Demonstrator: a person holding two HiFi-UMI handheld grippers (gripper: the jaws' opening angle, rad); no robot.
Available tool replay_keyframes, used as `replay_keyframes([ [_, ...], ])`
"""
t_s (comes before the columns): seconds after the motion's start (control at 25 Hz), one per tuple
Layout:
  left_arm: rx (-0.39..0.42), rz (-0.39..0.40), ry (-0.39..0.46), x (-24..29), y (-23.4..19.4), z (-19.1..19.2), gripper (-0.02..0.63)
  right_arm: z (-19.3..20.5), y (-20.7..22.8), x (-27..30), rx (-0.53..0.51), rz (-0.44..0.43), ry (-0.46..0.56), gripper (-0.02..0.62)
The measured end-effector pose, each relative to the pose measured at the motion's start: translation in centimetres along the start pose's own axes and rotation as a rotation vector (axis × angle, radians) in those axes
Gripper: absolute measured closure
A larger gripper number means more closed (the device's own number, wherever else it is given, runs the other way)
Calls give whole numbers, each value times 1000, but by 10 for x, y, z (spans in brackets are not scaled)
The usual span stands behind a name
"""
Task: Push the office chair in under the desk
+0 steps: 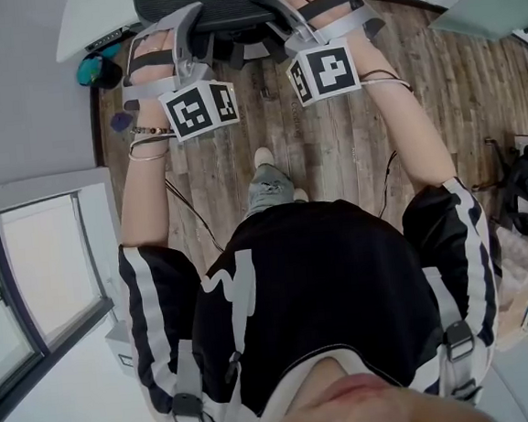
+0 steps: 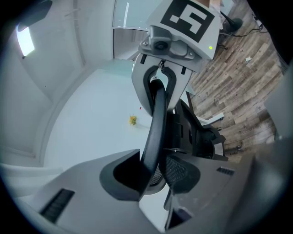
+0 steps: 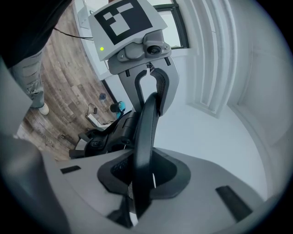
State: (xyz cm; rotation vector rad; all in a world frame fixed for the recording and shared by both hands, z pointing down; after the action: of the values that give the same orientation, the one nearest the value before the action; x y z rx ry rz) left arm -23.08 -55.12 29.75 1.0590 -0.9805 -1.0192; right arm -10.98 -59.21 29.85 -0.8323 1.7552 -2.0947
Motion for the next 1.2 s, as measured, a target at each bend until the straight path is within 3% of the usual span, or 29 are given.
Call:
replay_keyframes([
  [1.2,20,-9,29,47,-17,23,477,37,17,38,-12,13,23,520],
])
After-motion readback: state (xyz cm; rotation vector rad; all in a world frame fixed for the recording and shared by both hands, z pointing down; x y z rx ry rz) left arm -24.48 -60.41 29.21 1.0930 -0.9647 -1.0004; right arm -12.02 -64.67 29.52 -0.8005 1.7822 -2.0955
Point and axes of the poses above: the fingertips, and each gripper's own axes: x forward along the fingers, y to its right, z out of its underside, the point moved 10 cm from there along -x, backward along the fingers, and after that the axes turned 10 degrees about y, right-handed, at the moved point
